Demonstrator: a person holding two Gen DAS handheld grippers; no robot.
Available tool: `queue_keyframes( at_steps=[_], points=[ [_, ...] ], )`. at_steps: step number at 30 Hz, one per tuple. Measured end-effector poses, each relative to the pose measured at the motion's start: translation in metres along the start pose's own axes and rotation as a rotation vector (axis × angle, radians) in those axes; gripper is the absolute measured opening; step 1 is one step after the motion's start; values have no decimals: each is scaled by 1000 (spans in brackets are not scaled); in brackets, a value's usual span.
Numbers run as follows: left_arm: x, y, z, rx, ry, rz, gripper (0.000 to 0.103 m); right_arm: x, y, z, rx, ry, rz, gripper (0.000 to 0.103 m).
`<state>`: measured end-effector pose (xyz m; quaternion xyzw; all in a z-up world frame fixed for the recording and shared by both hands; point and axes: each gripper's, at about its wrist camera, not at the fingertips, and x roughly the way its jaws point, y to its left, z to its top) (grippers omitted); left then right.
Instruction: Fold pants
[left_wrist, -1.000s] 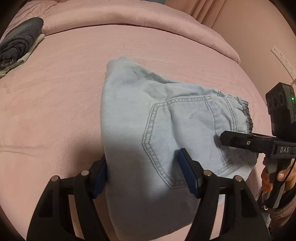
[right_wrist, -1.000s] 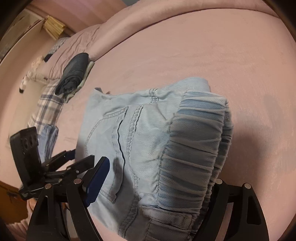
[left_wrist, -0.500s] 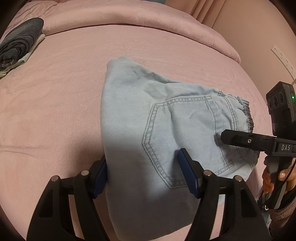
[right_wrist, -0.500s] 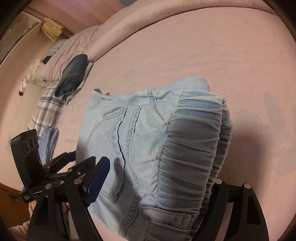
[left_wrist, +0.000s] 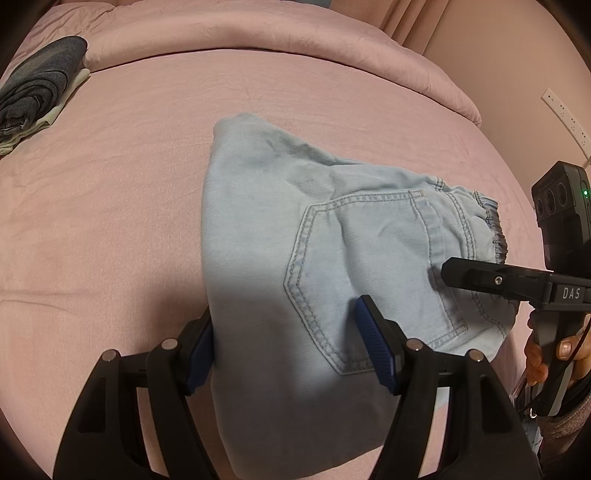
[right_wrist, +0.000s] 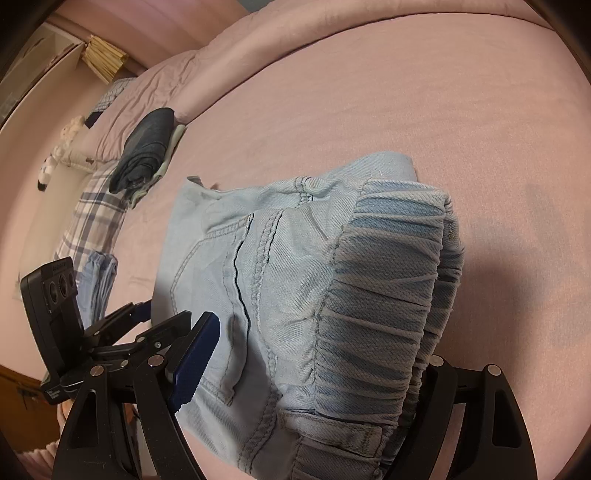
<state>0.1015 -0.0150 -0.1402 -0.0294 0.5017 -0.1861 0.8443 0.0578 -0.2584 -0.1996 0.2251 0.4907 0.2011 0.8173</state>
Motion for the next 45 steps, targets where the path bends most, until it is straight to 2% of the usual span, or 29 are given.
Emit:
queue_keyframes(
  at_steps=[13, 21, 25, 30, 38, 41, 45],
  points=[
    [1, 1, -2, 14, -5, 7, 68, -1, -5, 1, 16, -6, -1, 85],
    [-2, -3, -3, 22, -16, 15, 63, -9, -3, -2, 22, -25, -12, 77],
    [-4, -3, -2, 22, -24, 19, 57, -15, -2, -4, 14, -40, -18, 71],
    [-9, -5, -3, 23, -44, 21, 48, -23, 3, -7, -5, -65, -31, 59],
    [-20, -11, -4, 17, -86, 14, 20, -32, 21, -11, -56, -108, -47, 45],
    [-25, -14, -6, 20, -103, 17, 15, -35, 26, -13, -68, -124, -43, 40],
    [-32, -16, -7, 19, -123, 12, 13, -41, 34, -16, -91, -147, -28, 37]
  ],
)
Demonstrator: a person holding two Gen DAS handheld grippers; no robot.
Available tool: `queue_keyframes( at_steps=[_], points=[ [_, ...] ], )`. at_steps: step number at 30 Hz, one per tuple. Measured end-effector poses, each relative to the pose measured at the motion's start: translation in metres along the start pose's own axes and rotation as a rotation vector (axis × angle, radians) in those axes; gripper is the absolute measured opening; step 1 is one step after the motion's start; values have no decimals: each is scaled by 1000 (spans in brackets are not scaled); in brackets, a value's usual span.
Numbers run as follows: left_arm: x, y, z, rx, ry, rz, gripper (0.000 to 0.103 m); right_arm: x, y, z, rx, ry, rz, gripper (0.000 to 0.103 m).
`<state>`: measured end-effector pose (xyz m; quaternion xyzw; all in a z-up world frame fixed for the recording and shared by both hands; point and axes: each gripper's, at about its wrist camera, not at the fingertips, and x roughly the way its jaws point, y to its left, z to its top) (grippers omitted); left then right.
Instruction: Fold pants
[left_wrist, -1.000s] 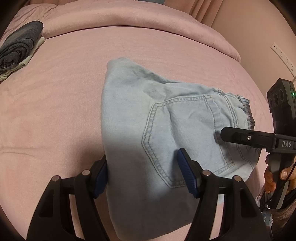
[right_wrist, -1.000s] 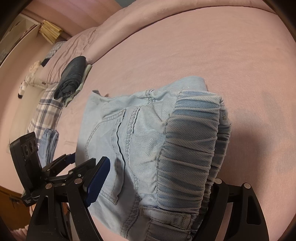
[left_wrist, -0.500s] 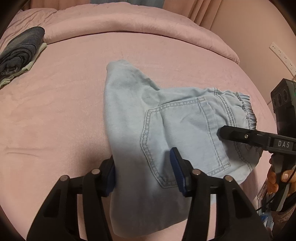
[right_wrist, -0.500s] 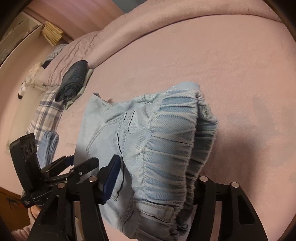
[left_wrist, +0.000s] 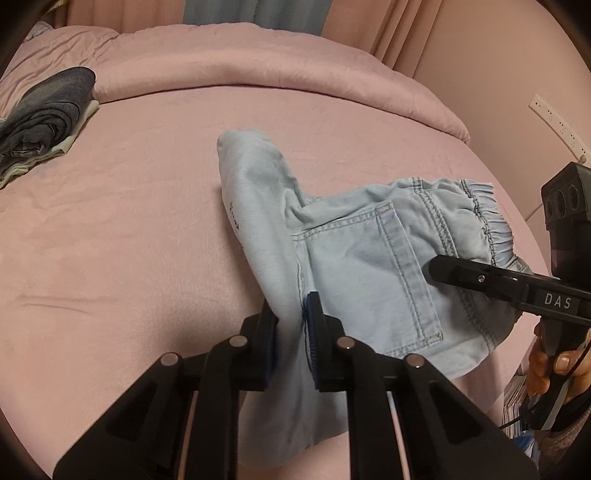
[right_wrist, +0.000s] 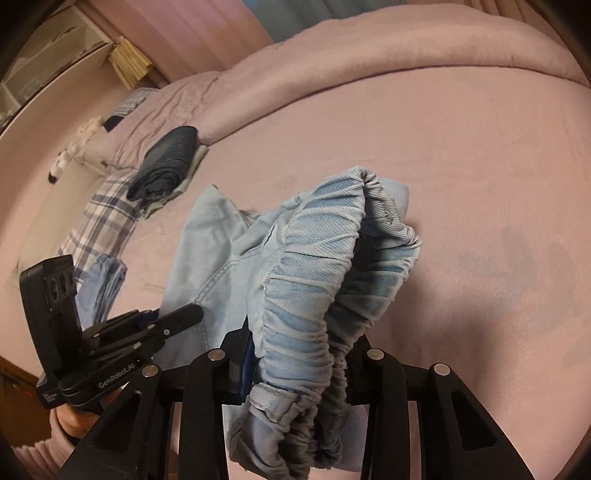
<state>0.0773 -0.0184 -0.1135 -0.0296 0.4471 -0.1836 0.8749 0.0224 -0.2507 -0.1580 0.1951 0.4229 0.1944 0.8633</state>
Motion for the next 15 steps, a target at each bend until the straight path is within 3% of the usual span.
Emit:
queue_keyframes(
  at_steps=[15],
  points=[
    [-27, -12, 4, 23, -70, 6, 13, -14, 26, -2, -55, -40, 51, 36]
  ],
)
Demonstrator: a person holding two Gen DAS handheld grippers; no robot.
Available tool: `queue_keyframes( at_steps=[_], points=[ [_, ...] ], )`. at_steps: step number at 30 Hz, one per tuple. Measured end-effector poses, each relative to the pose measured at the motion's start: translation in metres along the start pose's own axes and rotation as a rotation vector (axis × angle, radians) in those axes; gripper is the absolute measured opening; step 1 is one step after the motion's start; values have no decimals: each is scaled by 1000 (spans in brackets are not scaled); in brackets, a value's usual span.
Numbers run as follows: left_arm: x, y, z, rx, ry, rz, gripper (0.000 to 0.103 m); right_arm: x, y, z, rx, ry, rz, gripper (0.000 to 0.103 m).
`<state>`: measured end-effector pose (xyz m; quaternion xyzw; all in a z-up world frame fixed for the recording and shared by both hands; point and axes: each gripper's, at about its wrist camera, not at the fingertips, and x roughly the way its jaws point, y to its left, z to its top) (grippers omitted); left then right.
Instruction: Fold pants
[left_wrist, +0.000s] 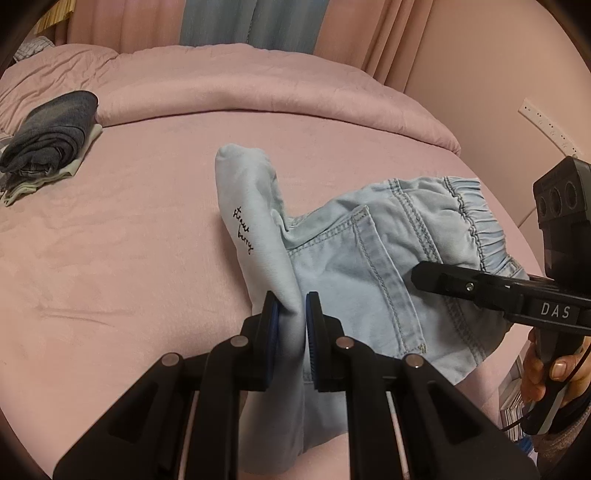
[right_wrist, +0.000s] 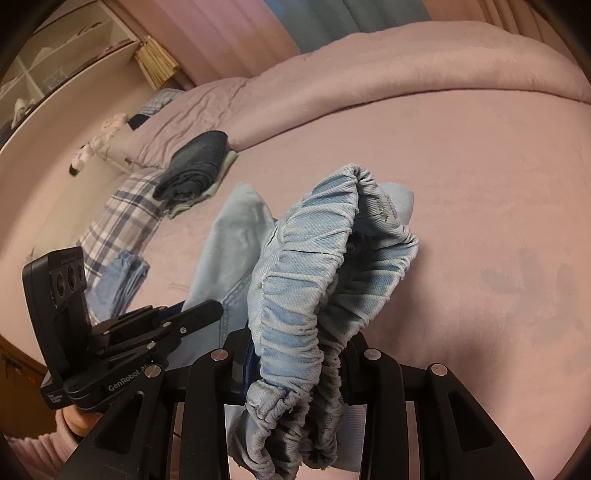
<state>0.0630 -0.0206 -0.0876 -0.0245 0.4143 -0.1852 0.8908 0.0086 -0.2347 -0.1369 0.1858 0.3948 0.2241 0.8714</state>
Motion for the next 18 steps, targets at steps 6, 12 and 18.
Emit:
queue_keyframes(
  at_steps=[6, 12, 18],
  points=[
    [-8, 1, 6, 5, -23, 4, 13, -3, 7, 7, -19, -19, 5, 36],
    [-14, 3, 12, 6, -41, 12, 13, -3, 13, 14, -35, -32, 12, 36],
    [-16, 5, 17, 4, -54, 14, 13, -3, 19, 19, -54, -38, 12, 36]
  ],
)
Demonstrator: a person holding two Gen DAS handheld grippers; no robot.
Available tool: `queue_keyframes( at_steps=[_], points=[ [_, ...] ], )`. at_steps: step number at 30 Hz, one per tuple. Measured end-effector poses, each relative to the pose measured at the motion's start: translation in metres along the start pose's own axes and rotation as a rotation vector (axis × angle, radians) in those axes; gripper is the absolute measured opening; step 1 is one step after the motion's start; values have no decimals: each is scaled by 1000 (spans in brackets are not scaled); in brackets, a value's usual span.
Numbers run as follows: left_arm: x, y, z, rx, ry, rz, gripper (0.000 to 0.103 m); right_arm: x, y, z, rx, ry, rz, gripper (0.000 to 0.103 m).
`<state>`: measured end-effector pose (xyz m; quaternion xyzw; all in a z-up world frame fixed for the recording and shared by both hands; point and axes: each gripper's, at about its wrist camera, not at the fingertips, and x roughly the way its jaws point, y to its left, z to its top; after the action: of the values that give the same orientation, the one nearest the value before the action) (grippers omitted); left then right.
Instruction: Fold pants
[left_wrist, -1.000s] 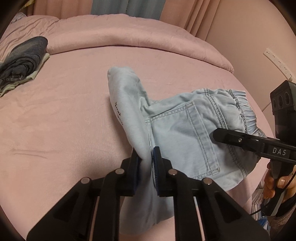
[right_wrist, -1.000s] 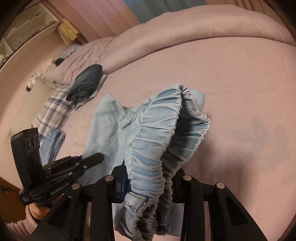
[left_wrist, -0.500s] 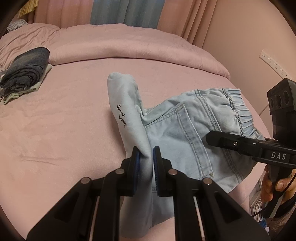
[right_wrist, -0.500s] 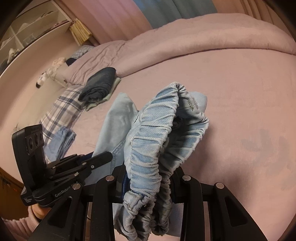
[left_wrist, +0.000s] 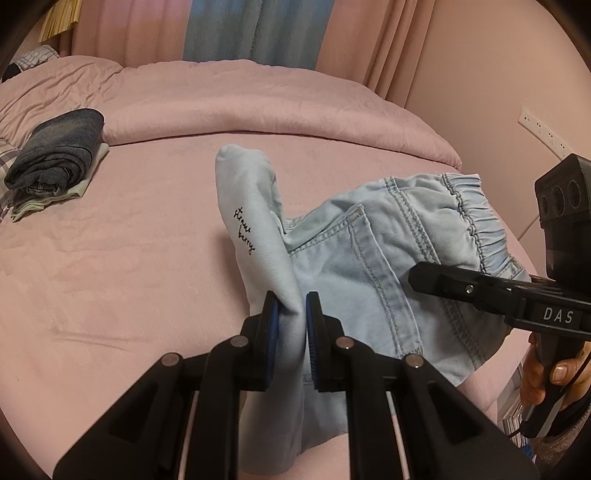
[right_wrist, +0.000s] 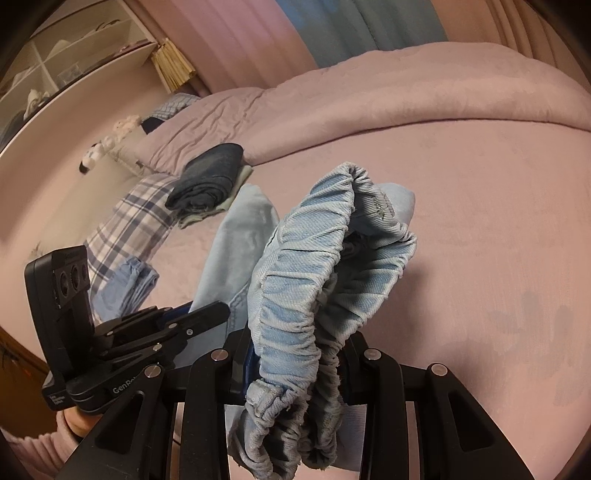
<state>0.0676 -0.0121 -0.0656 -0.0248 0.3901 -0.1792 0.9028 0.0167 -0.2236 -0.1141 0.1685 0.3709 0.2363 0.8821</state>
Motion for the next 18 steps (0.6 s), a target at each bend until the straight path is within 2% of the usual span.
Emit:
queue_keyframes(
  at_steps=[18],
  points=[
    [1, 6, 16, 2, -22, 1, 13, 1, 8, 11, -29, -16, 4, 36]
  ],
)
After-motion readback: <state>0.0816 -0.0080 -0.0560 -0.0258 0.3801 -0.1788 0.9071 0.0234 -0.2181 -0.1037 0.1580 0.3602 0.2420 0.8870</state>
